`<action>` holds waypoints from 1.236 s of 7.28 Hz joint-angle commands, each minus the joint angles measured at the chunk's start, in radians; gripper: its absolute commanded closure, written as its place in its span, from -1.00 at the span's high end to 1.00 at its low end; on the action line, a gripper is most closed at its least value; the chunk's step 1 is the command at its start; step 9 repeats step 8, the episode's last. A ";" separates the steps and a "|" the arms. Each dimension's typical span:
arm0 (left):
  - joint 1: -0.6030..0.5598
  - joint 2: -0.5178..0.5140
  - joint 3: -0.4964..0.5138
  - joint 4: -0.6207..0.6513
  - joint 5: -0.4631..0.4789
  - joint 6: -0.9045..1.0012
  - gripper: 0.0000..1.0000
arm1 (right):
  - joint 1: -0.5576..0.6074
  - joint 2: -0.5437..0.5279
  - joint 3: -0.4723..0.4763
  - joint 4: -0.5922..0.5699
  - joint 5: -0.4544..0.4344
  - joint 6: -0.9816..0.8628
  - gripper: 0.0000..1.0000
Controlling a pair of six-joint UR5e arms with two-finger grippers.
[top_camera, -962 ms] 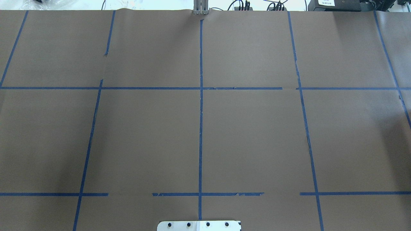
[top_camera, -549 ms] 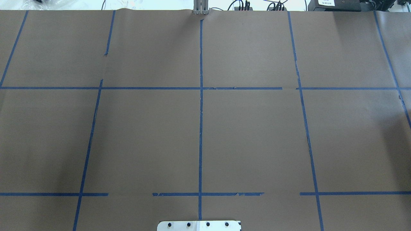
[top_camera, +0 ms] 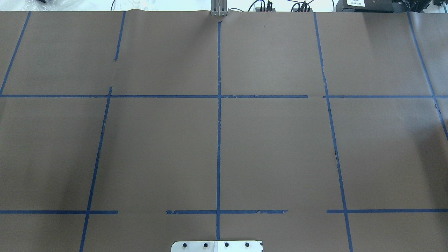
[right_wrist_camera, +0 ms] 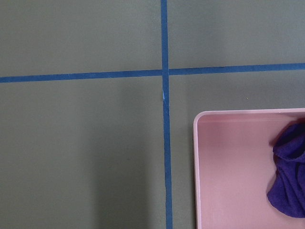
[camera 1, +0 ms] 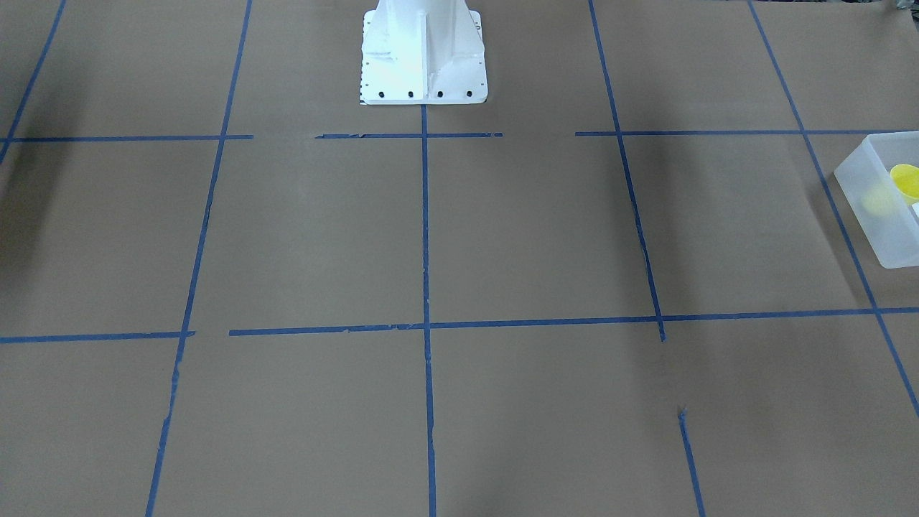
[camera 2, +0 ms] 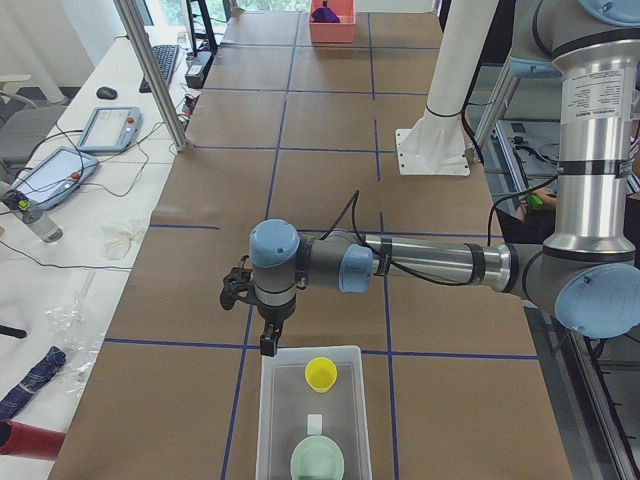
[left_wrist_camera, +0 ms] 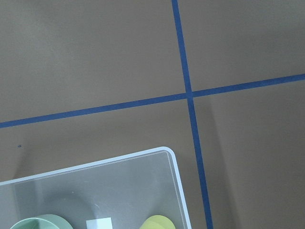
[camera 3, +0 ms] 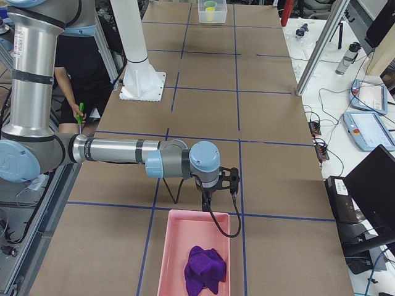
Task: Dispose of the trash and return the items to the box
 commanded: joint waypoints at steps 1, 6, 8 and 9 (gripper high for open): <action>0.000 -0.001 0.001 -0.001 0.001 0.002 1.00 | 0.000 0.000 0.002 0.002 0.001 0.006 1.00; 0.000 -0.002 0.014 -0.005 -0.001 0.002 1.00 | 0.000 -0.002 0.000 0.005 0.001 0.006 1.00; 0.000 -0.002 0.014 -0.007 -0.001 0.002 1.00 | 0.000 -0.002 -0.001 0.005 0.001 0.006 1.00; 0.000 -0.002 0.014 -0.007 -0.001 0.002 1.00 | 0.000 -0.002 -0.001 0.005 0.001 0.006 1.00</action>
